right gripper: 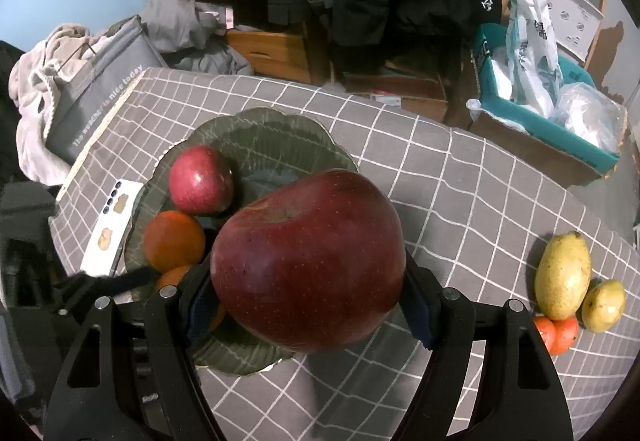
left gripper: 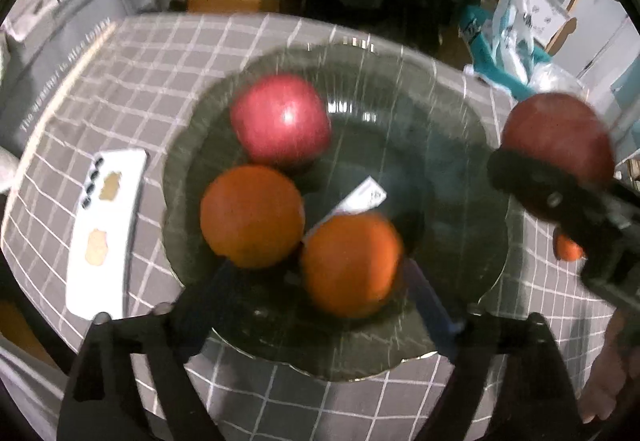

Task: Organize fruits
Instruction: 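Lower the orange into the bowl with the left tool while the right tool lowers the apple in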

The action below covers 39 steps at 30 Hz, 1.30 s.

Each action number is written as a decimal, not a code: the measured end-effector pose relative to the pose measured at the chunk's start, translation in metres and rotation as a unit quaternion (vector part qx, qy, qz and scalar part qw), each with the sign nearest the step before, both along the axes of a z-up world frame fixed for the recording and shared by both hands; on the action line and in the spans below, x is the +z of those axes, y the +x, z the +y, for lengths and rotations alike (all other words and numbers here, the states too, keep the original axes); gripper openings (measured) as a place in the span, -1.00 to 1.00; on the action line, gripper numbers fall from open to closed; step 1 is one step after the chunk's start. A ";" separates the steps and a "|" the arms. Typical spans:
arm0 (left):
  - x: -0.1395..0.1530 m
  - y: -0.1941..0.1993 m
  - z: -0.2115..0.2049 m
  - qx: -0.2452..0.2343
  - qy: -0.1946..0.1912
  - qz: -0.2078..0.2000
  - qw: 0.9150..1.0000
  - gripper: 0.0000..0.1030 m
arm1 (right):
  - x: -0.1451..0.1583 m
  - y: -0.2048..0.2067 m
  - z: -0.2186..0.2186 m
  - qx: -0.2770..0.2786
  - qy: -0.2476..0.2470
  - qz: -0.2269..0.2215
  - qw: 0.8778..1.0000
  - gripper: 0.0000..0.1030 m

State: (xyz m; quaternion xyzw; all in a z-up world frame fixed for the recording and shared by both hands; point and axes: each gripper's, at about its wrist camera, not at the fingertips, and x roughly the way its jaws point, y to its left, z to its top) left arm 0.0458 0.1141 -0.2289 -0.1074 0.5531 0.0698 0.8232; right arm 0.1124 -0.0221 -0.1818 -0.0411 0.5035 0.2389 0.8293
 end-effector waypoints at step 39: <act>0.029 -0.009 0.042 0.062 0.004 -0.025 0.998 0.75 | 0.000 0.003 0.010 0.011 0.005 0.003 1.000 0.67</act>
